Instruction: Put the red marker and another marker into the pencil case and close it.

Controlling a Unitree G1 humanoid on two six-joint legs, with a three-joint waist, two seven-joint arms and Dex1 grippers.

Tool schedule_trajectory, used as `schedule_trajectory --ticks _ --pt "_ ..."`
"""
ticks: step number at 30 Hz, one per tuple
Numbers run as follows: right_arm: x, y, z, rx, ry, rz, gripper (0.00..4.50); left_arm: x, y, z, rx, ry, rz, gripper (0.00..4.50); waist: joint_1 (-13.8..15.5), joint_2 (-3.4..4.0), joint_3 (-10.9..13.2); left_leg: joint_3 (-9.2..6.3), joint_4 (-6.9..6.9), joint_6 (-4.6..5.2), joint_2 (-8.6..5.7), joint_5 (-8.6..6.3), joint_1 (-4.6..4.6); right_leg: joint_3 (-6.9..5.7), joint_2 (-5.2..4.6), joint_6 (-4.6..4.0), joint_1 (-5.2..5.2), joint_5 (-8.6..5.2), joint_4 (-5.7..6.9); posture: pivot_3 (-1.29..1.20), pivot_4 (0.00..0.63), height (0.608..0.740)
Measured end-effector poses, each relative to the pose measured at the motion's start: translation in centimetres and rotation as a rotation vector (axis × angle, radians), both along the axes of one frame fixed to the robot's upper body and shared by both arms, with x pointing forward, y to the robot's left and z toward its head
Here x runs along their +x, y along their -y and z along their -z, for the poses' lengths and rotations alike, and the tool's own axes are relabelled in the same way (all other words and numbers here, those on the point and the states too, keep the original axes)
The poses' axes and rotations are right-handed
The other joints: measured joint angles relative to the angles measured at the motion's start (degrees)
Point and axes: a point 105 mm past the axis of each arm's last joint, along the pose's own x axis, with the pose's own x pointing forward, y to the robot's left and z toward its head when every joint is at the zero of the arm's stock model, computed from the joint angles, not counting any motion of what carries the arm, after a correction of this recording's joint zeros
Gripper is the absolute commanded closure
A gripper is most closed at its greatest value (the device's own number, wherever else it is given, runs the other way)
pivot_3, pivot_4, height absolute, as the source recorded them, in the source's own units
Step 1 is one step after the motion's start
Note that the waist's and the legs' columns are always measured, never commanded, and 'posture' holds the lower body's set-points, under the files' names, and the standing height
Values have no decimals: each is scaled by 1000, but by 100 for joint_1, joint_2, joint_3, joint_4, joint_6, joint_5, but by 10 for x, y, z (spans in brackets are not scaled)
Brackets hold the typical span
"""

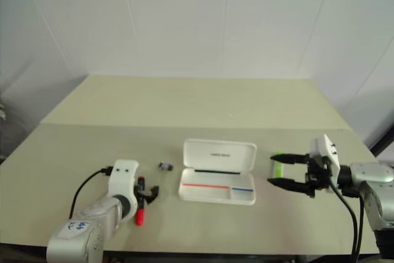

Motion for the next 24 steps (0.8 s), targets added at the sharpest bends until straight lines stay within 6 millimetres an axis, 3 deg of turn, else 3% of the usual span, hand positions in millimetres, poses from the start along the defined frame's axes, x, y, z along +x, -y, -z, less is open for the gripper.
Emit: schedule_trajectory --ticks 2,12,21,24 --pt "1 0 0 3 1 6 0 0 -3 1 6 -4 -21 663 -12 0 0 3 0 0 0 0 2 0 0 0 0 0 0 0 150 740" --pt "3 -2 1 18 8 24 0 1 -12 3 25 -7 -56 3892 -3 2 -1 4 0 0 0 0 10 1 -1 -1 6 -1 -1 0 150 740" --pt "4 -3 0 17 15 29 0 9 -17 -1 64 -19 -35 3910 -7 1 0 4 4 -4 1 7 18 1 3 -6 12 -1 -1 0 150 740" --pt "4 -3 -1 16 19 29 0 25 -29 -24 120 27 1 3910 -11 -2 1 4 5 -5 1 13 15 2 2 -11 11 3 -2 0 150 740"
